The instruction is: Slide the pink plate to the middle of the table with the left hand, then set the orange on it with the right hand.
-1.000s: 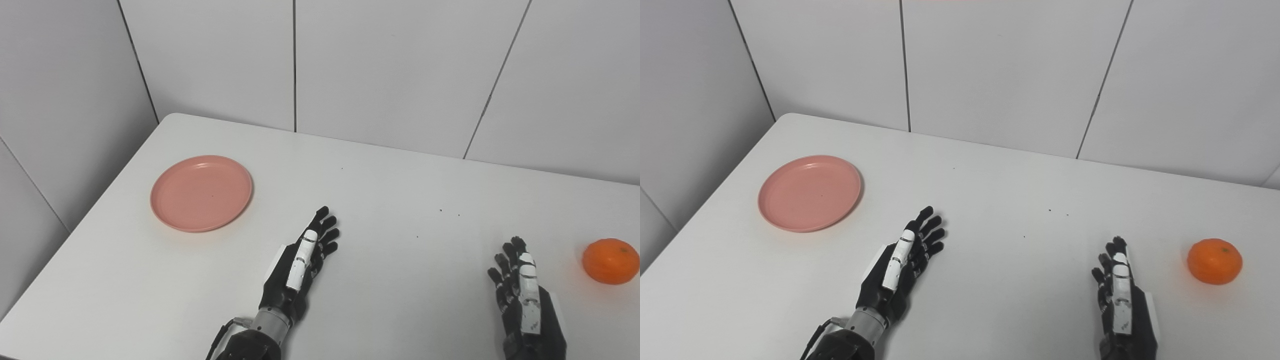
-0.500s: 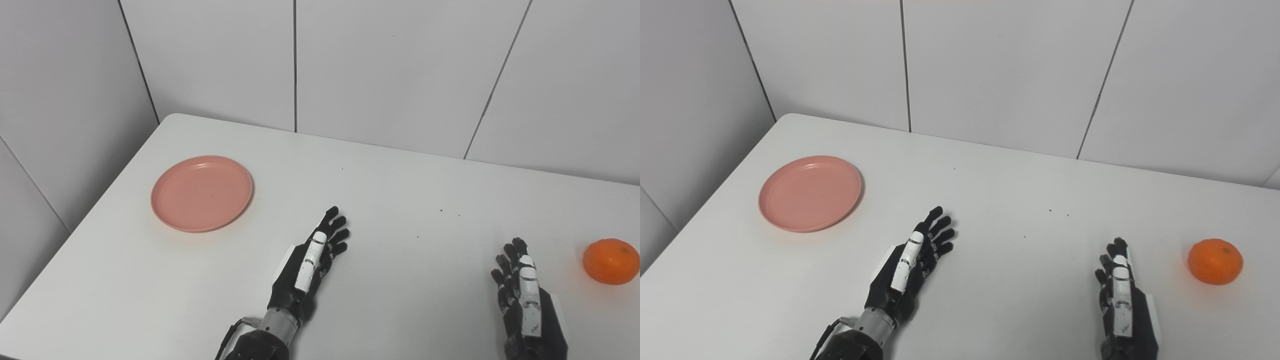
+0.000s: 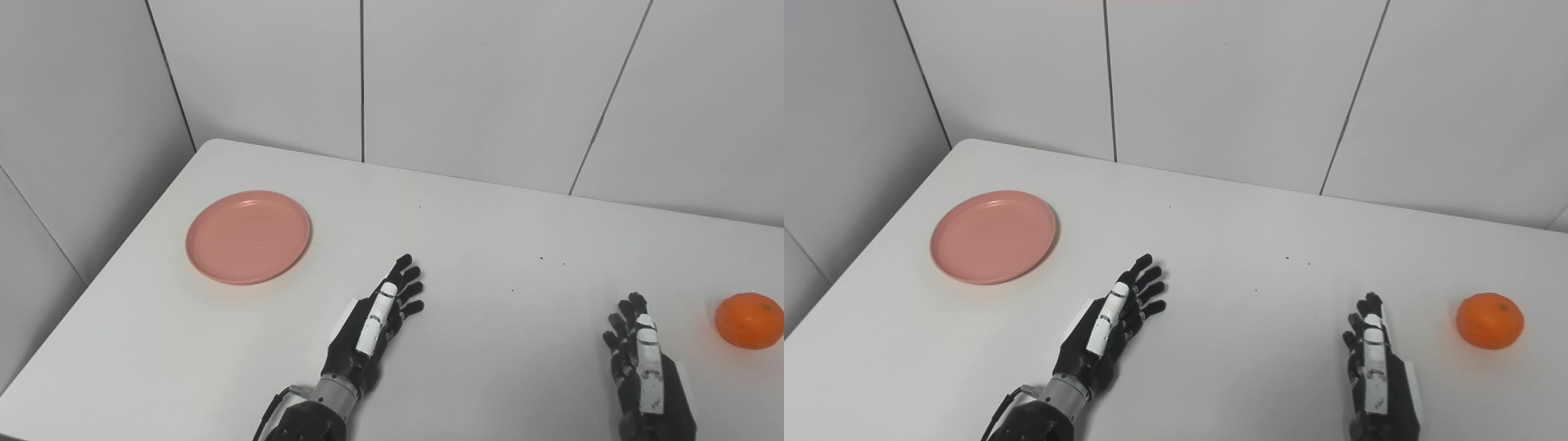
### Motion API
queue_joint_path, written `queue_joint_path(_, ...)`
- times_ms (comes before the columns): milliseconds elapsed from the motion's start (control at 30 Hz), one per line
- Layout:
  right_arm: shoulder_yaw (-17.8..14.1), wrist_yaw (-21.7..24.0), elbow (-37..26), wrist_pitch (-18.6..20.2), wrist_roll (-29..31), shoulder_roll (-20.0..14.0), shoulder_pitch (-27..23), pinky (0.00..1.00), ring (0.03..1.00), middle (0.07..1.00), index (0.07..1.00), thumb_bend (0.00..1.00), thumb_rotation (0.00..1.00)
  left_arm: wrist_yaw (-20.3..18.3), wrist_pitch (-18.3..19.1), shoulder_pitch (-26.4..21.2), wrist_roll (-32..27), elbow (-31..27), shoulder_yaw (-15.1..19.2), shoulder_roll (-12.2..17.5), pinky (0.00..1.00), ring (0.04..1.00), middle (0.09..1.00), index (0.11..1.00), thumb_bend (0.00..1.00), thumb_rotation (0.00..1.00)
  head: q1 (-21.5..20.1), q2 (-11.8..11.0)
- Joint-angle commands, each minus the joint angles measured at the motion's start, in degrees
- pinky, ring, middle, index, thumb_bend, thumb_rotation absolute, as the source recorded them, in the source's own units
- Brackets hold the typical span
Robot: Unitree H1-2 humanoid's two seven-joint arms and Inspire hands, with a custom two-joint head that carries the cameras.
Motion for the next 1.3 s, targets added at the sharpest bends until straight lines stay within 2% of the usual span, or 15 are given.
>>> queue_joint_path(0, -0.1, 0.8, -1.4, -3.2, 0.0, -0.3, -0.6, 0.99, 0.988, 0.994, 0.998, 0.17, 1.0, -0.8, -0.2, -2.2, 0.3, -2.6, -0.1, 0.3, 0.94, 0.944, 0.955, 0.944, 0.4, 1.0, 0.5, -0.1)
queue_joint_path(267, -0.8, 0.3, -1.5, -2.4, 1.0, 0.2, -0.8, 0.99, 0.984, 0.988, 0.989, 0.16, 1.0, -1.1, 3.4, -5.7, -0.5, -6.3, 1.2, 2.4, 0.93, 0.931, 0.945, 0.928, 0.4, 1.0, 1.0, -0.1)
queue_joint_path(667, -0.8, 0.8, -1.2, -2.8, 1.7, -0.3, -0.8, 1.0, 0.996, 1.0, 1.0, 0.15, 1.0, -0.6, 5.2, -12.1, -0.6, -8.4, 5.2, 4.9, 0.92, 0.927, 0.938, 0.922, 0.4, 1.0, 2.1, -0.7)
queue_joint_path(967, -1.0, 0.6, -1.1, -2.7, 1.4, -0.2, -0.7, 1.0, 0.988, 0.995, 0.999, 0.16, 1.0, -0.7, 6.6, -17.6, -0.2, -8.2, 7.7, 8.3, 0.9, 0.927, 0.938, 0.92, 0.38, 1.0, 2.5, -1.1)
queue_joint_path(1267, -0.8, 0.6, -1.0, -2.7, 0.8, -0.5, -0.8, 1.0, 0.987, 0.992, 0.997, 0.14, 1.0, 0.5, 7.8, -21.7, -1.2, -7.4, 12.9, 11.1, 0.88, 0.9, 0.906, 0.88, 0.37, 1.0, 2.8, -1.8)
